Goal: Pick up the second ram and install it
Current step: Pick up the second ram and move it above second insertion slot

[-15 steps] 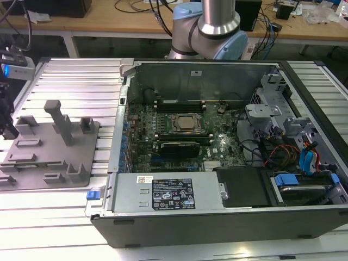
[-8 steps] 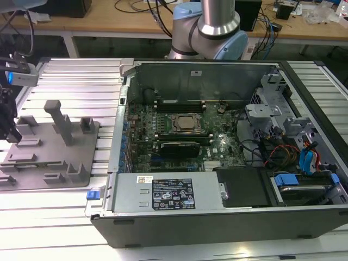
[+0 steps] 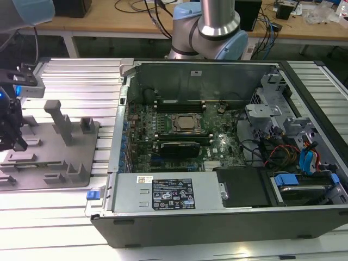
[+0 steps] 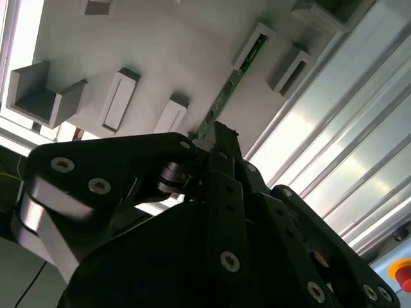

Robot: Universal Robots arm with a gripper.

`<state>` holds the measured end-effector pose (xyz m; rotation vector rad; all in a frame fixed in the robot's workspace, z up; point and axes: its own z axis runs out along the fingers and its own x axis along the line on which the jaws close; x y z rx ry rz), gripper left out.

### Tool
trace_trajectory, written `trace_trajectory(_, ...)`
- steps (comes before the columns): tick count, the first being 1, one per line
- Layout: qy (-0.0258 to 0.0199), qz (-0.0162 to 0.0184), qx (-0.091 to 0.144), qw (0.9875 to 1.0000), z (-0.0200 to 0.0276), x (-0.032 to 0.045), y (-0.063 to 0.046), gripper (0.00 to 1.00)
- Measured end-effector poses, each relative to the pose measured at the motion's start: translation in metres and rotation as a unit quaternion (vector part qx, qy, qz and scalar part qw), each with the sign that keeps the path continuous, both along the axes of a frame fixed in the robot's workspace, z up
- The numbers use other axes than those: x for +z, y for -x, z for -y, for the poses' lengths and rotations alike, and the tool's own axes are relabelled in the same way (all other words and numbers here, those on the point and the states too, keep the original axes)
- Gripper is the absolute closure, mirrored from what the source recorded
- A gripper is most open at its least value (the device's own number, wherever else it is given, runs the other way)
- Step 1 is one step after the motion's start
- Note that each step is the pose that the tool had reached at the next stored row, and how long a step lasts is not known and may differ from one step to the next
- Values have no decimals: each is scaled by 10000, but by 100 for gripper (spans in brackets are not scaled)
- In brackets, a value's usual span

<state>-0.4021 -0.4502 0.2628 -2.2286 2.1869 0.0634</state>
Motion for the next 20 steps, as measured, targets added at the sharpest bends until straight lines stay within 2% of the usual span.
trace_trajectory(2, 0, 0, -1, 10000, 15, -67, -2, 92)
trace_trajectory(12, 0, 1, 0, 10000, 28, -318, -3, 92)
trace_trajectory(18, 0, 0, 0, 10000, 31, -349, -3, 92)
trace_trajectory(19, 0, 0, 0, 10000, 30, -349, -3, 86)
trace_trajectory(20, 0, 0, 0, 10000, 30, -349, -3, 86)
